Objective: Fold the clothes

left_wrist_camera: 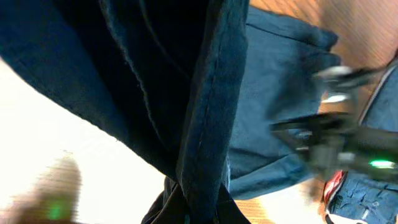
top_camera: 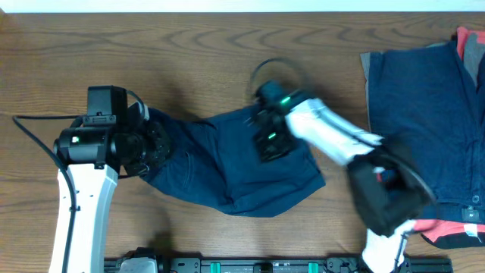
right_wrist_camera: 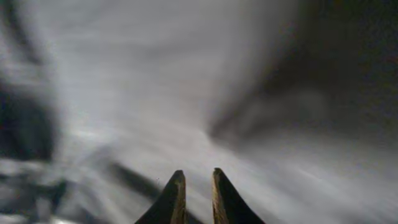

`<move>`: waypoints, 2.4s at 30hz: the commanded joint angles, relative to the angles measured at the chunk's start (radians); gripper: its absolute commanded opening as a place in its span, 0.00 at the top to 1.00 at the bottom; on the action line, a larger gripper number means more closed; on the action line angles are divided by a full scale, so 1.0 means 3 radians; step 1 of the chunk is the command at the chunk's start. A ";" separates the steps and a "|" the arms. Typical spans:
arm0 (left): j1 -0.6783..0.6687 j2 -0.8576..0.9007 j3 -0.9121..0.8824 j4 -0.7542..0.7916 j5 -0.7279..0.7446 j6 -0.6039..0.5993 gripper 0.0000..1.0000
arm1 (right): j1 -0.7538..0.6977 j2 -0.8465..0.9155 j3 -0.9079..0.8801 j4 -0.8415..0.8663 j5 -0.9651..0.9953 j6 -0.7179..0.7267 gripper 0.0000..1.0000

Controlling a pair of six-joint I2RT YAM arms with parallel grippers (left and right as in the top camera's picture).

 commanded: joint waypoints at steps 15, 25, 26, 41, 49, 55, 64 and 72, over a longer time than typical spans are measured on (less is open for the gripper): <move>-0.0656 -0.0048 0.0067 0.0484 0.0100 -0.0412 0.94 | -0.0568 -0.0099 -0.0734 0.0319 0.0977 -0.0214 0.91; -0.1294 0.0022 0.0066 0.1162 0.0094 -0.1024 0.94 | -0.0548 -0.0099 -0.1264 0.0799 0.0918 -0.0060 0.95; -0.1368 0.0050 0.0066 0.1217 0.0080 -0.1077 0.94 | -0.0548 -0.0099 -0.1286 0.0816 0.0881 -0.0061 0.96; -0.2385 0.0827 0.0066 0.2186 -0.0406 -0.1633 0.94 | -0.0350 -0.0100 -0.1305 0.0824 0.0715 0.0141 0.93; -0.2468 0.0938 0.0066 0.2383 -0.0402 -0.1631 0.93 | -0.0351 -0.0100 -0.1305 0.0813 0.0715 0.0141 0.90; -0.2452 0.0839 0.0066 0.2402 -0.0381 -0.1507 0.83 | -0.0487 -0.0211 -0.1115 0.0477 0.0984 0.0360 0.83; -0.2115 0.0498 0.0066 0.2323 -0.0381 -0.0950 0.52 | -0.1092 -0.0774 -0.0104 -0.0460 0.1387 0.0408 0.69; -0.1640 0.0518 0.0066 0.2056 -0.0612 -0.0708 0.52 | -0.1175 -0.1161 0.0153 -0.0636 0.0464 -0.0081 0.68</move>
